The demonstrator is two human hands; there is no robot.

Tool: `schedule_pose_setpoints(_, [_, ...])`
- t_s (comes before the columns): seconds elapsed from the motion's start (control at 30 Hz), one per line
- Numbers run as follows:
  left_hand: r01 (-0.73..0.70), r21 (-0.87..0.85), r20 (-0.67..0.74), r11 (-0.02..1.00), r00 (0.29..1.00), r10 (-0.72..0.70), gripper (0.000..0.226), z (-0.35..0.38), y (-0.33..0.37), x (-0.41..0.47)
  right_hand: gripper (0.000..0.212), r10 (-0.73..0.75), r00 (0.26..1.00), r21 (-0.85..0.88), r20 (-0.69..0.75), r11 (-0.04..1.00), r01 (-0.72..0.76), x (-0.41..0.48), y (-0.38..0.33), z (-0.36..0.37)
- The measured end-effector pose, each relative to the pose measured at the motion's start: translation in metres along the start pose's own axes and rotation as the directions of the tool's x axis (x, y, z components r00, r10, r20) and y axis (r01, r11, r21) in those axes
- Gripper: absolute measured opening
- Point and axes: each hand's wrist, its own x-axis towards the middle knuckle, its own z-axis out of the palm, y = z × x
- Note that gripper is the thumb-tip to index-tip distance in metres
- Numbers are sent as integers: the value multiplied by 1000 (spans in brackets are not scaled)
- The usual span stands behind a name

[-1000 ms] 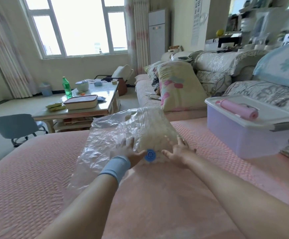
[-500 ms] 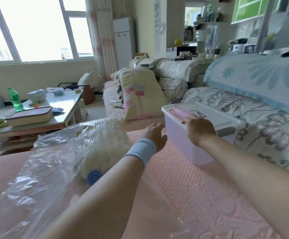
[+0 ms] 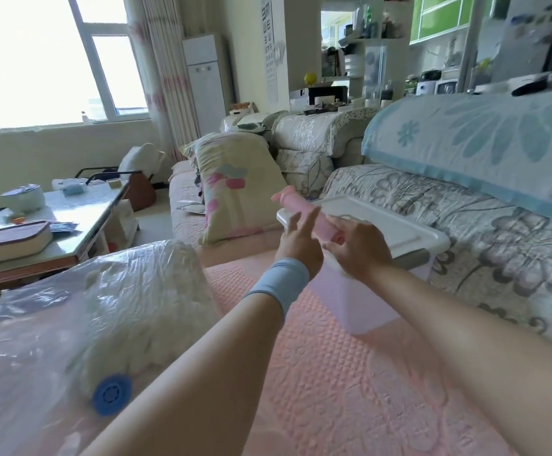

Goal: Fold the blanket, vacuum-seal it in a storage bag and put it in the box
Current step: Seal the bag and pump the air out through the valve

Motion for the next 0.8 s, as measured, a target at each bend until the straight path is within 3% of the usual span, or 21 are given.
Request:
schedule_pose_setpoints(0.07, [176, -377, -59, 910, 975, -213, 56, -7, 1, -1, 58, -40, 999, 63, 20, 997, 38, -8, -13, -1])
schedule_pose_setpoints(0.1, [227, -487, -71, 844, 952, -297, 55, -12, 1, -3, 61, -50, 998, 109, 47, 993, 45, -12, -19, 0])
schedule_pose_setpoints(0.2, [372, -571, -18, 732, 885, -465, 66, -21, -19, -5, 74, -49, 976, 237, 214, 972, -3, -22, -34, -1])
schedule_pose_setpoints(0.27, [497, -596, 118, 631, 831, -543, 53, -27, -33, -13, 56, -14, 966, 203, 260, 978, -41, -19, -34, 1])
schedule_pose_setpoints(0.3, [534, -532, 132, 658, 819, -558, 52, -26, -42, -17, 45, 13, 970, 143, 243, 989, -49, -13, -30, 2])
schedule_pose_setpoints(0.37, [479, -329, 48, 814, 869, -492, 58, -21, -60, -25, 47, 84, 966, -36, 244, 996, -78, 0, -22, 1])
schedule_pose_setpoints(0.47, [489, -135, 81, 862, 872, -482, 55, -4, -61, -40, 52, 176, 918, -265, 355, 961, -81, 17, -8, 5])
schedule_pose_setpoints(0.5, [403, 184, 156, 896, 888, -432, 53, 2, -63, -53, 50, 188, 903, -293, 388, 953, -72, 21, -3, 8])
schedule_pose_setpoints(0.53, [161, 534, 276, 830, 895, -351, 52, 11, -65, -62, 48, 193, 892, -301, 410, 951, -68, 23, 0, 12])
schedule_pose_setpoints(0.57, [56, 674, 300, 737, 890, -342, 52, 15, -63, -65, 47, 191, 889, -297, 417, 953, -66, 26, 3, 15])
schedule_pose_setpoints(0.6, [78, 677, 310, 732, 871, -381, 51, 19, -66, -68, 46, 188, 894, -283, 407, 956, -73, 28, 6, 17])
schedule_pose_setpoints(0.63, [265, 591, 243, 762, 842, -482, 50, 23, -68, -68, 45, 188, 902, -268, 390, 960, -84, 30, 8, 18])
schedule_pose_setpoints(0.67, [461, 390, 234, 797, 788, -570, 51, 27, -72, -64, 43, 185, 910, -258, 372, 962, -89, 32, 9, 18])
schedule_pose_setpoints(0.7, [536, 276, 242, 798, 765, -597, 52, 30, -80, -63, 41, 179, 913, -256, 366, 963, -87, 33, 10, 17])
schedule_pose_setpoints(0.8, [387, 427, 300, 817, 792, -531, 60, 31, -87, -65, 39, 163, 907, -269, 388, 961, -58, 30, 10, 16])
